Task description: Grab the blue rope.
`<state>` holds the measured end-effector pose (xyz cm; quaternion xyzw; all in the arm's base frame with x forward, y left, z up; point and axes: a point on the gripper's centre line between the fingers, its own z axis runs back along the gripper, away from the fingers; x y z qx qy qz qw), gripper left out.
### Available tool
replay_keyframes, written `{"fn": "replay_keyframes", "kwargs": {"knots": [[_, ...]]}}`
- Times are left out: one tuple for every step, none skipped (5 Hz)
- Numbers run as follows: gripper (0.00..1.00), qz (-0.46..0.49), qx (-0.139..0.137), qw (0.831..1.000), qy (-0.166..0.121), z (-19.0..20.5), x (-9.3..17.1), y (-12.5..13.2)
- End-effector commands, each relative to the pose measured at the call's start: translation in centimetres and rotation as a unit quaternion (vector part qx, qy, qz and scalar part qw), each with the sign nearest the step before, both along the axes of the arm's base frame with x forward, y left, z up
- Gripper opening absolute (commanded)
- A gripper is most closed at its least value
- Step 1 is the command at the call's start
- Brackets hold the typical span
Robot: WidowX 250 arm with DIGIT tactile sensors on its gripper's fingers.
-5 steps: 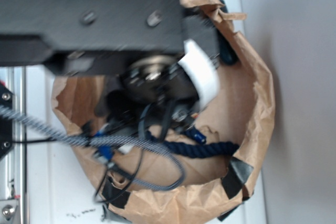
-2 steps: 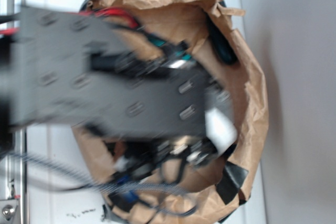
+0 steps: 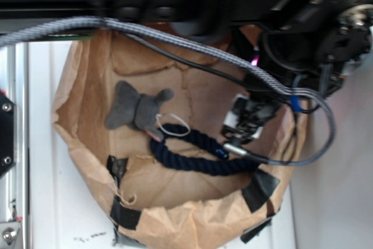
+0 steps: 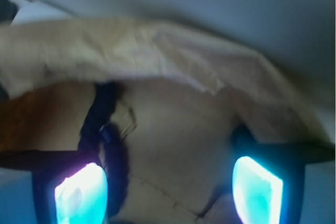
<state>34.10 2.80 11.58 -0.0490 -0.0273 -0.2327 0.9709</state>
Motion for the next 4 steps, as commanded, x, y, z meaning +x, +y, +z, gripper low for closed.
{"fn": "replay_keyframes", "kwargs": {"knots": [[1.0,-0.094,0.017,0.993,-0.066,0.9,-0.5,-1.9],[1.0,-0.114,0.012,0.991,-0.074,1.3,0.3,-1.2],[1.0,-0.121,0.006,0.99,-0.069,1.4,1.7,-0.6],[1.0,-0.14,-0.008,0.987,-0.073,2.6,1.6,-0.6]]}}
